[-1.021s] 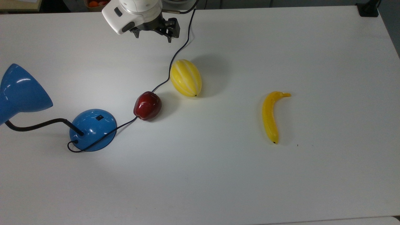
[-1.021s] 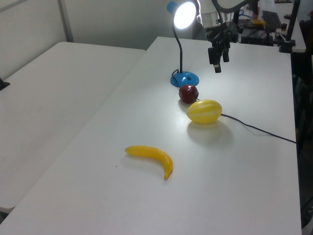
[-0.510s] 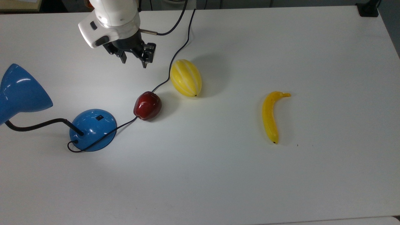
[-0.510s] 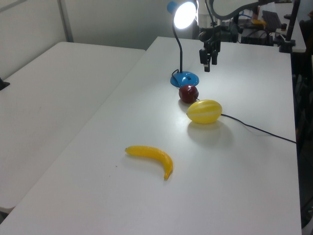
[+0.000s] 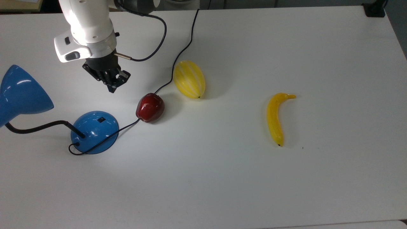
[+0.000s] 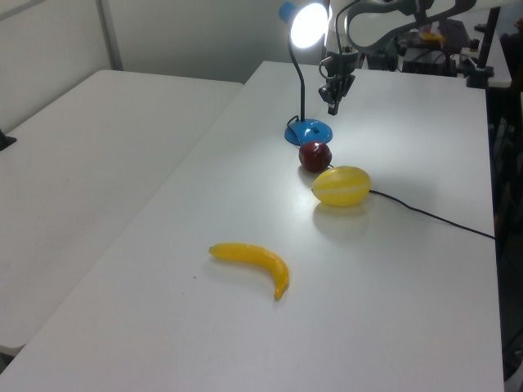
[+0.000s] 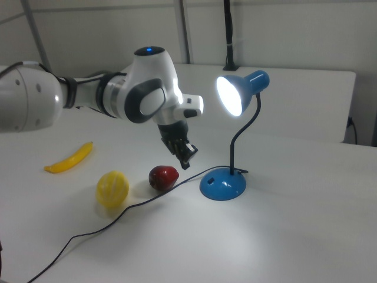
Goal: Turn off lamp
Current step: 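Move the gripper down toward the switch on the blue lamp base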
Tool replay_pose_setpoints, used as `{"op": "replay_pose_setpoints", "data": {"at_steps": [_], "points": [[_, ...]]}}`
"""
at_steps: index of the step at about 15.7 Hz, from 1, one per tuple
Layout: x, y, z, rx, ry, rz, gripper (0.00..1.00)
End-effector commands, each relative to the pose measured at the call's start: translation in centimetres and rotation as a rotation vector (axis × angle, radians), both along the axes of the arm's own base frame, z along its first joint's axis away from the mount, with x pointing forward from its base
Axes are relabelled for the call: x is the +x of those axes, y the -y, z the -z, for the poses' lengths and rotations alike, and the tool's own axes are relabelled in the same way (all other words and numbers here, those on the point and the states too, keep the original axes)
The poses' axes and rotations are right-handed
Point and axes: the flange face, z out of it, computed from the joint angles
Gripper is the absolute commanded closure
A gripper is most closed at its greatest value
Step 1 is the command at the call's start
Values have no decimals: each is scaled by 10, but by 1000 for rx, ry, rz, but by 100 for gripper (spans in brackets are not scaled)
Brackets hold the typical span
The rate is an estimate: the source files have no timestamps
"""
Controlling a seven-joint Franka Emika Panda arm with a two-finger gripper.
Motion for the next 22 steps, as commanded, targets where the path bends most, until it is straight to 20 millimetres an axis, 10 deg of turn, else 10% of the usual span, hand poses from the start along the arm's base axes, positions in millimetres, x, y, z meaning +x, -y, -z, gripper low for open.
{"op": "replay_pose_setpoints", "data": {"at_steps": [1, 22], "points": [[10, 24, 21, -22, 81, 66, 100], [30, 38, 68, -28, 173, 117, 100]]}}
